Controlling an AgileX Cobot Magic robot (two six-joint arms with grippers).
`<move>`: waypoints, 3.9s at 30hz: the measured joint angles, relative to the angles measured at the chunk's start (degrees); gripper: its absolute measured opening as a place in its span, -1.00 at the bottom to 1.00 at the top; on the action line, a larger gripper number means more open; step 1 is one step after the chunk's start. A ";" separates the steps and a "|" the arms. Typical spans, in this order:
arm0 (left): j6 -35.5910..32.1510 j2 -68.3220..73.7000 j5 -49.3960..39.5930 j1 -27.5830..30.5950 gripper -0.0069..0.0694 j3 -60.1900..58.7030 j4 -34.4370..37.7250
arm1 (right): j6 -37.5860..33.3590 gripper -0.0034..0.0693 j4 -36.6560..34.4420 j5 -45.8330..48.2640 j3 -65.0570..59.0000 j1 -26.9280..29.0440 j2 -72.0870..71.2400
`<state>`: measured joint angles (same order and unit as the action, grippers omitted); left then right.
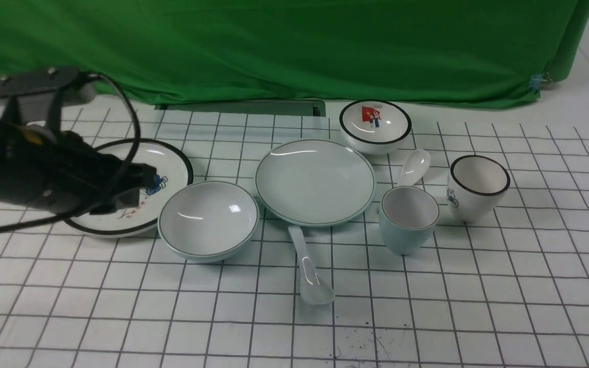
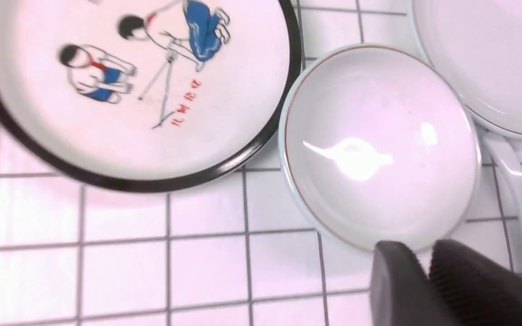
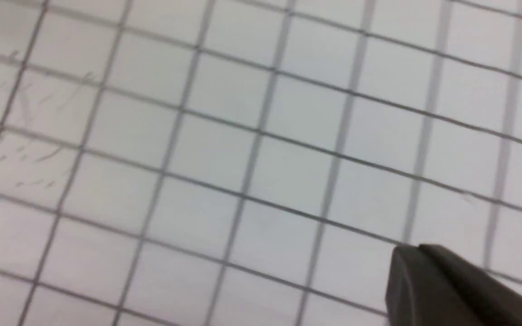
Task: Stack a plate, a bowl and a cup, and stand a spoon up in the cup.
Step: Use the left arm to grab a blue rice bowl, then use the left arm to put the blue rice bowl into the blue large plate in the middle, then use the right arm to grab a blue teacup
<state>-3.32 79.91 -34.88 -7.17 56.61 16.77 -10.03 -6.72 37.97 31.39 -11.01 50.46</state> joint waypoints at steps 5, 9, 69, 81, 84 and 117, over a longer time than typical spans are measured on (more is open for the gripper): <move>0.52 7.65 -4.74 -3.89 0.02 6.75 -1.47 | -0.86 -0.87 -0.05 -6.15 0.00 -6.91 4.53; 9.93 13.47 -6.43 -8.78 0.25 11.05 -14.94 | -2.13 -0.87 -0.05 -9.90 0.00 -11.29 8.08; -10.70 43.55 -1.21 -9.27 -0.85 46.57 7.33 | -3.35 -0.77 0.13 -16.51 0.00 -15.63 12.79; -11.01 49.09 -1.64 -9.94 -0.60 48.87 7.33 | 1.94 -0.68 -0.42 -15.92 0.13 -15.63 13.17; -11.12 49.09 -4.99 -10.35 -0.24 50.27 7.33 | 3.30 -0.52 -1.64 -11.63 3.04 -15.63 15.70; -8.46 -3.88 -1.52 -10.52 -0.04 4.80 -4.36 | -4.68 -0.70 -1.84 4.55 50.25 -10.05 56.73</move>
<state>-11.79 76.03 -36.40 -17.68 61.41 12.42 -14.72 -8.56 42.53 81.65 -21.06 107.18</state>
